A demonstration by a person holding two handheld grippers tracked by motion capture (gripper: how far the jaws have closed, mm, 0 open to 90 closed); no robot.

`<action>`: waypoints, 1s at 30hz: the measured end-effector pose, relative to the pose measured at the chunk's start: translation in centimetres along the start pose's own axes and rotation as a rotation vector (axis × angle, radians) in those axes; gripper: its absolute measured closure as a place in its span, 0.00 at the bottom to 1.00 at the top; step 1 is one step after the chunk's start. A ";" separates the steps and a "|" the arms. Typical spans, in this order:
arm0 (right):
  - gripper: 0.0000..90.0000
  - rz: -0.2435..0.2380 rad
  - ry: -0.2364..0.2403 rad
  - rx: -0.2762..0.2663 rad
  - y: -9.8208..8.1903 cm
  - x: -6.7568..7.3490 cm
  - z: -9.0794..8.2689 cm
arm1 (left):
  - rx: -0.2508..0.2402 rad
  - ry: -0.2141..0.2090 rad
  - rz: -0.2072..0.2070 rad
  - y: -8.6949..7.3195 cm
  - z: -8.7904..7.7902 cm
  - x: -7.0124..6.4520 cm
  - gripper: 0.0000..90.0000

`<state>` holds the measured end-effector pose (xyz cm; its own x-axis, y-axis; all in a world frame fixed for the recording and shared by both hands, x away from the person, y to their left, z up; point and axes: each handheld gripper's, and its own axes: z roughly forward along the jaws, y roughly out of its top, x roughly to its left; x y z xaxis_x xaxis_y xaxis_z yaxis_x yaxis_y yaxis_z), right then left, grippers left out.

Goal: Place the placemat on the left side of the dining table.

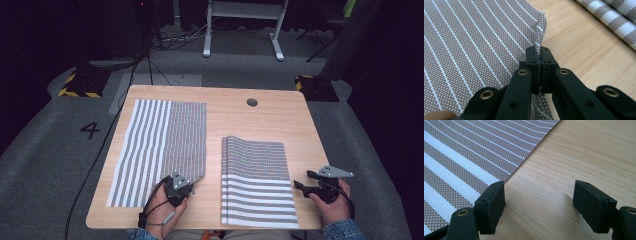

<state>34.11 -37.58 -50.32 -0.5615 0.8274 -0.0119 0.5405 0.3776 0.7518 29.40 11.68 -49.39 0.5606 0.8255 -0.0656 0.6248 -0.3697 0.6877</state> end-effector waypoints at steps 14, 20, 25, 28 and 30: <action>0.29 0.003 0.002 0.000 0.0 0.0 0.0 | -0.040 0.084 -0.104 1.4 1.2 3.5 0.98; 0.29 0.002 0.001 -0.001 0.0 0.0 0.0 | -0.038 0.091 -0.106 1.1 0.8 3.5 0.97; 0.29 0.003 0.002 0.000 0.0 0.0 0.0 | -0.034 0.067 -0.102 1.5 1.2 3.5 0.97; 0.29 0.003 0.001 0.000 0.0 0.0 0.0 | -0.037 0.066 -0.106 1.4 1.1 3.7 0.96; 0.29 0.002 0.001 -0.001 0.0 0.0 0.0 | -0.033 0.051 -0.107 1.4 0.9 3.6 0.91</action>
<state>34.10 -37.55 -50.32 -0.5611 0.8277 -0.0092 0.5415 0.3755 0.7522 32.78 13.80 -49.32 0.4626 0.8805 -0.1036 0.6608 -0.2645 0.7024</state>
